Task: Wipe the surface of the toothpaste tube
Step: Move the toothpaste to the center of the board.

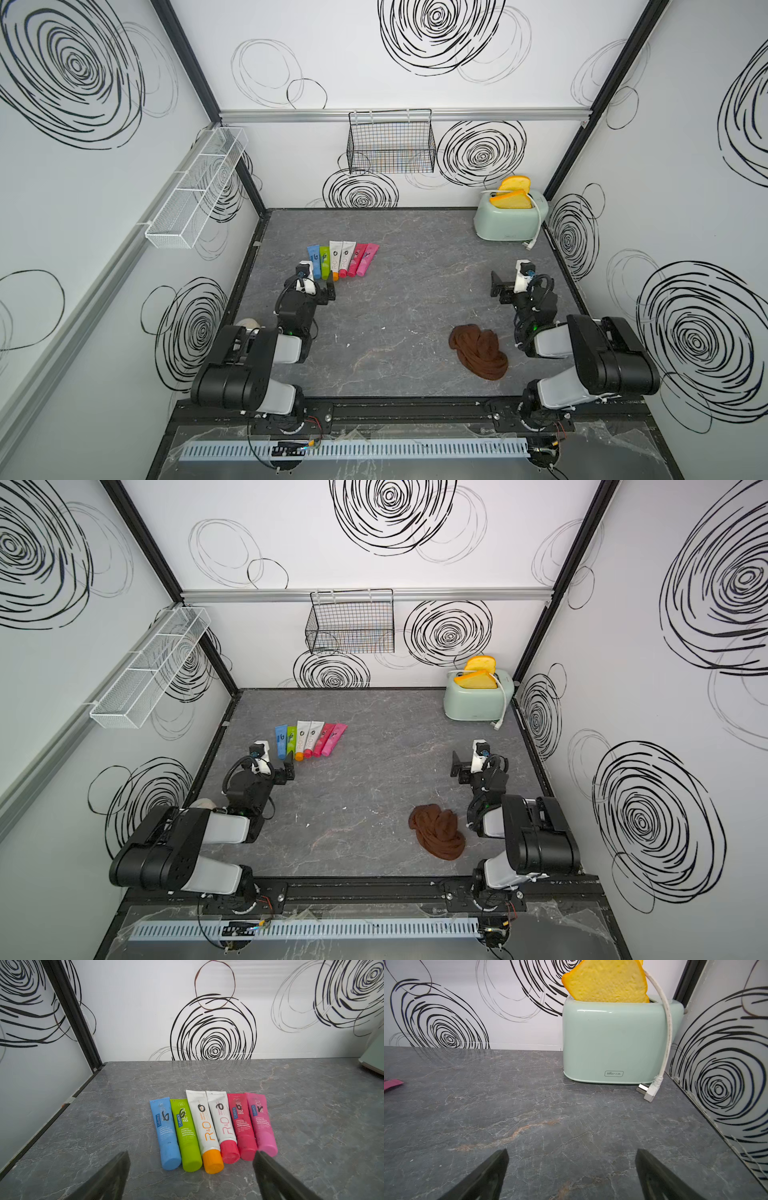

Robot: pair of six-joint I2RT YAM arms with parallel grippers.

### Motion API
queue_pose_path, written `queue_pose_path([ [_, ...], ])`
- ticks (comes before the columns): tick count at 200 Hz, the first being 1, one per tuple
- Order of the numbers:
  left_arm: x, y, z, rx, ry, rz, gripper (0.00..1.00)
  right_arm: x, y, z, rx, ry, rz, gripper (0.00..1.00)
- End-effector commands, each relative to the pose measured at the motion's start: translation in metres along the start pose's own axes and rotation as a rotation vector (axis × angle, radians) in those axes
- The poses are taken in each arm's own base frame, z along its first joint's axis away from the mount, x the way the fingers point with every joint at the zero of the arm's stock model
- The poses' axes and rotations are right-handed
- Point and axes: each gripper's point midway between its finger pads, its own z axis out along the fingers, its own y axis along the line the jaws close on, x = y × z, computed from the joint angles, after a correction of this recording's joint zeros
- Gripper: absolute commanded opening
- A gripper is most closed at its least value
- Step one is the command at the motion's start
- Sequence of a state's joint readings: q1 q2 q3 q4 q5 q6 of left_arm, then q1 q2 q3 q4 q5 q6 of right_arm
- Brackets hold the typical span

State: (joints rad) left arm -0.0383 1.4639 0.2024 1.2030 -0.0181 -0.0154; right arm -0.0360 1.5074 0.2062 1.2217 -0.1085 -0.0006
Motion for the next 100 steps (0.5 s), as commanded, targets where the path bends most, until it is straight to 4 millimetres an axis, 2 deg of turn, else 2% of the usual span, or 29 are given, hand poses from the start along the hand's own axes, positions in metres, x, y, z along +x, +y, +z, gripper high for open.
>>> queue_pose_path([
  [1, -0.0212, -0.0005, 0.002, 0.007, -0.077, 0.007, 0.97, -0.006, 0.0, 0.0038, 0.002, -0.017, -0.003, 0.99],
  [100, -0.0212, 0.0007, 0.0014, -0.001, -0.079, 0.006, 0.97, -0.0072, -0.0023, 0.0044, 0.023, -0.015, -0.003, 0.99],
])
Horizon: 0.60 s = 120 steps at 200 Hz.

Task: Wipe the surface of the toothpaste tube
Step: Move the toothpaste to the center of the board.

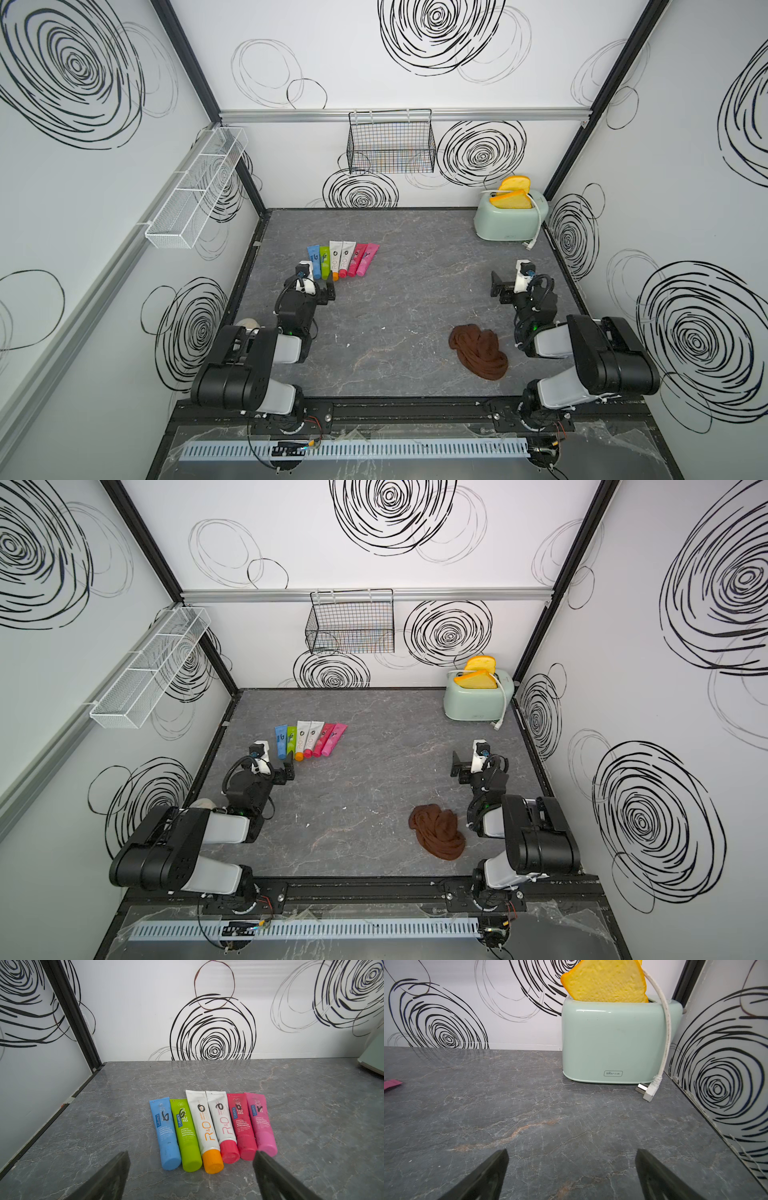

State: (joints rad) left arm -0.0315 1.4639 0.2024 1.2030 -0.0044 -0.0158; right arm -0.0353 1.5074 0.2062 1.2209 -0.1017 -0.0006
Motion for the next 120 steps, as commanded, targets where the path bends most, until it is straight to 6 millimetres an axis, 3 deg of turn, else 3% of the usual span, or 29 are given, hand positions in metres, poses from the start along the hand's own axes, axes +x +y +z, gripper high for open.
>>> queue_pose_path([
  [1, -0.021, 0.001, 0.001, -0.01, -0.079, 0.007, 0.97, -0.008, -0.001, 0.004, 0.018, -0.016, -0.003, 0.99],
  [30, -0.031, 0.014, -0.004, -0.121, -0.089, -0.012, 0.98, -0.024, -0.005, 0.005, 0.073, -0.008, -0.007, 0.99],
  [45, -0.039, 0.025, -0.008, -0.215, -0.057, -0.036, 0.98, -0.022, -0.011, 0.012, 0.113, 0.102, 0.036, 0.99],
  [71, -0.072, 0.021, -0.017, -0.275, 0.02, -0.151, 0.98, -0.032, -0.008, 0.025, 0.119, 0.268, 0.204, 0.99],
  [87, -0.098, -0.005, -0.03, -0.199, -0.029, -0.153, 0.97, -0.03, -0.002, 0.027, 0.101, 0.311, 0.295, 0.99],
  [102, -0.1, -0.031, -0.04, -0.068, -0.054, -0.223, 0.97, -0.029, 0.013, 0.026, 0.006, 0.317, 0.373, 1.0],
  [120, -0.087, -0.058, -0.044, 0.073, -0.024, -0.272, 0.98, -0.036, 0.04, 0.021, -0.163, 0.312, 0.403, 0.8],
])
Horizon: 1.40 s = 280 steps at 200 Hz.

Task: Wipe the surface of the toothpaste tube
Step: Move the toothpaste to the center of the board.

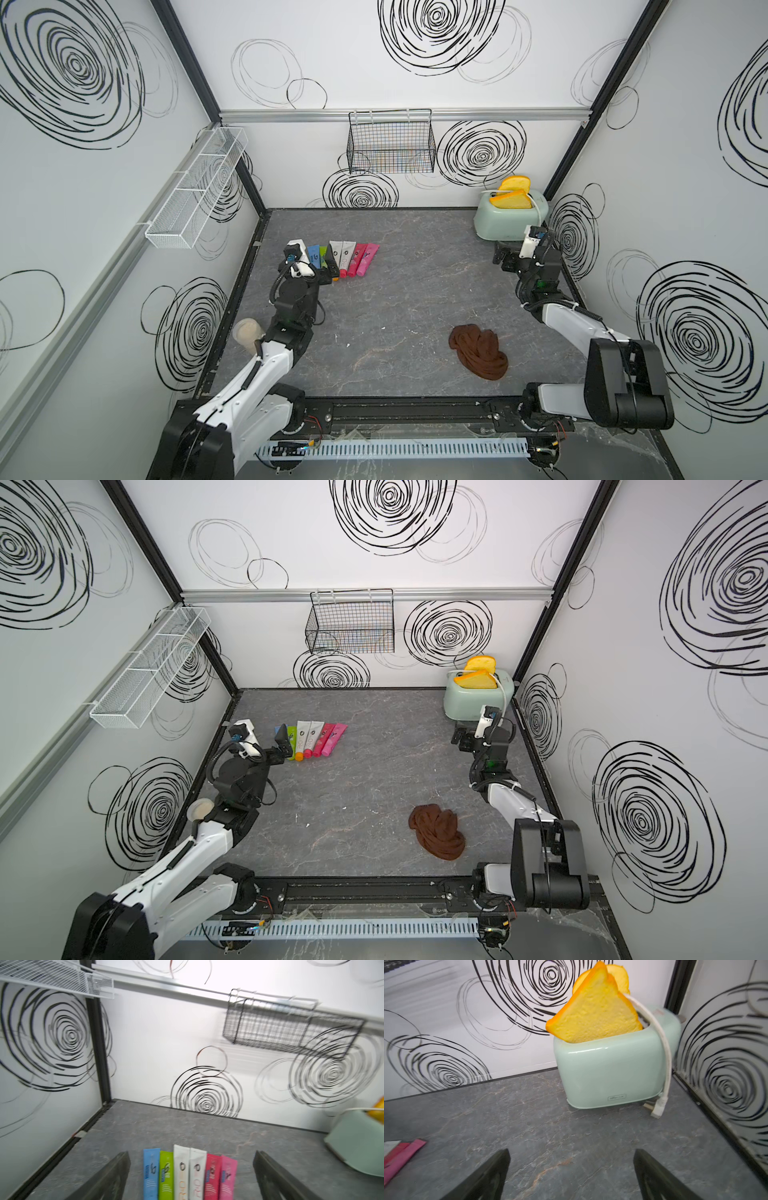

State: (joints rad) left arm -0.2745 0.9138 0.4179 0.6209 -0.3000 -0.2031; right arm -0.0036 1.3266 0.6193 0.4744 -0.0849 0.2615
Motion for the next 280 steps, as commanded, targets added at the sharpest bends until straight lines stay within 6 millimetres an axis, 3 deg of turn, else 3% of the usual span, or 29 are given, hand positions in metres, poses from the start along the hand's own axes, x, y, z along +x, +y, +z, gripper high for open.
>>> queue_pose_path([
  [1, 0.054, -0.012, -0.01, 0.083, 0.179, -0.077, 0.97, 0.043, 0.024, -0.009, -0.16, 0.183, 0.125, 0.8],
  [17, 0.07, -0.019, -0.005, 0.084, 0.291, -0.056, 1.0, 0.042, 0.04, -0.013, -0.236, 0.211, 0.133, 0.76],
  [22, 0.074, -0.023, -0.003, 0.089, 0.321, -0.042, 0.96, 0.042, 0.044, -0.014, -0.252, 0.215, 0.131, 0.75],
  [55, 0.099, -0.073, 0.013, 0.207, 0.503, 0.057, 0.84, 0.047, 0.077, -0.023, -0.356, 0.239, 0.087, 0.69],
  [85, 0.116, -0.089, 0.025, 0.217, 0.616, 0.13, 0.82, 0.052, 0.093, -0.03, -0.406, 0.251, 0.07, 0.66],
  [103, 0.124, -0.087, 0.035, 0.221, 0.671, 0.141, 0.8, 0.05, 0.095, -0.032, -0.423, 0.237, 0.072, 0.64],
  [119, 0.143, -0.084, 0.048, 0.244, 0.759, 0.121, 0.74, 0.048, 0.101, -0.036, -0.468, 0.217, 0.072, 0.63],
  [155, 0.172, -0.082, 0.068, 0.228, 0.852, 0.18, 0.52, 0.05, 0.105, -0.039, -0.5, 0.179, 0.078, 0.54],
  [208, 0.22, -0.071, 0.089, 0.191, 0.996, 0.255, 0.58, 0.068, 0.104, -0.029, -0.48, 0.178, 0.083, 0.5],
  [280, 0.239, -0.055, 0.105, 0.101, 1.054, 0.327, 0.59, 0.076, 0.11, -0.019, -0.496, 0.218, 0.085, 0.48],
])
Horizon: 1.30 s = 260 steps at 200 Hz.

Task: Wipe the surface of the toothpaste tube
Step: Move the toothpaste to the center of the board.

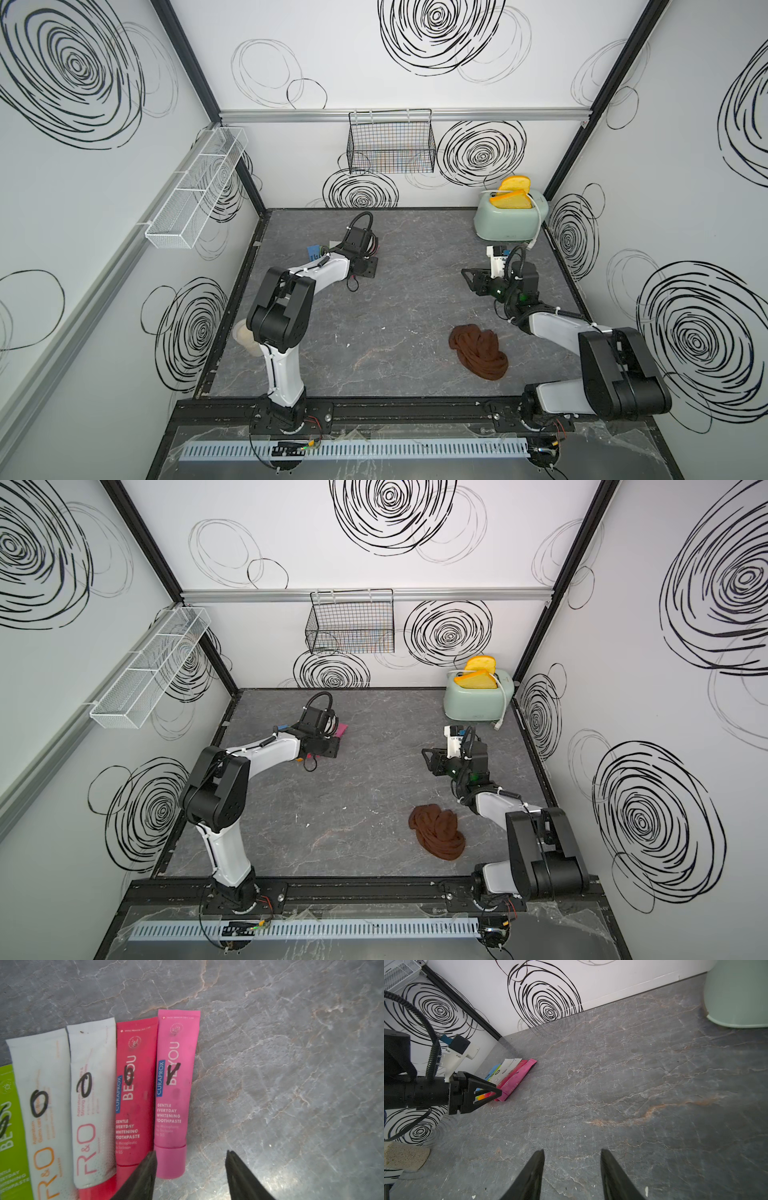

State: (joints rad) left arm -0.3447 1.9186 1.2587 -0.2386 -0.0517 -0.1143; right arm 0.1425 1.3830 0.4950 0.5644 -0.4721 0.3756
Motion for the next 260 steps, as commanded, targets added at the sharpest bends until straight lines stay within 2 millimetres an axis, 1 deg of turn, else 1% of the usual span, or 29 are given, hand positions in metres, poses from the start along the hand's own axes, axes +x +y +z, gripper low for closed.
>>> queue_pose_path([
  [1, -0.001, 0.009, 0.006, -0.036, 0.021, 0.016, 0.59, -0.015, 0.009, 0.003, -0.032, -0.04, -0.014, 0.48],
  [26, 0.002, 0.006, 0.013, -0.027, 0.044, 0.016, 0.58, -0.015, 0.01, 0.004, -0.035, -0.038, -0.015, 0.48],
  [81, 0.009, 0.001, 0.02, -0.014, 0.078, 0.009, 0.56, -0.016, 0.011, 0.002, -0.034, -0.043, -0.019, 0.48],
  [92, 0.011, 0.002, 0.021, -0.021, 0.083, 0.007, 0.58, -0.017, 0.012, 0.002, -0.035, -0.047, -0.021, 0.48],
  [108, 0.014, 0.002, 0.022, -0.017, 0.087, 0.005, 0.65, -0.017, 0.012, 0.002, -0.034, -0.046, -0.02, 0.48],
  [120, 0.013, 0.0, 0.022, -0.006, 0.085, 0.003, 0.68, -0.017, 0.012, 0.002, -0.035, -0.045, -0.02, 0.48],
  [151, 0.011, -0.006, 0.023, 0.03, 0.078, -0.003, 0.69, -0.016, 0.012, 0.002, -0.035, -0.045, -0.02, 0.48],
  [163, 0.01, -0.008, 0.024, 0.042, 0.075, -0.007, 0.68, -0.016, 0.012, 0.002, -0.036, -0.044, -0.02, 0.48],
  [202, 0.009, -0.011, 0.029, 0.052, 0.079, -0.013, 0.6, -0.016, 0.013, 0.004, -0.042, -0.039, -0.023, 0.48],
  [237, 0.009, -0.007, 0.035, 0.03, 0.088, -0.012, 0.58, -0.016, 0.014, 0.005, -0.041, -0.035, -0.024, 0.48],
  [260, 0.01, -0.004, 0.041, 0.009, 0.097, -0.006, 0.56, -0.015, 0.015, 0.005, -0.047, -0.034, -0.026, 0.48],
])
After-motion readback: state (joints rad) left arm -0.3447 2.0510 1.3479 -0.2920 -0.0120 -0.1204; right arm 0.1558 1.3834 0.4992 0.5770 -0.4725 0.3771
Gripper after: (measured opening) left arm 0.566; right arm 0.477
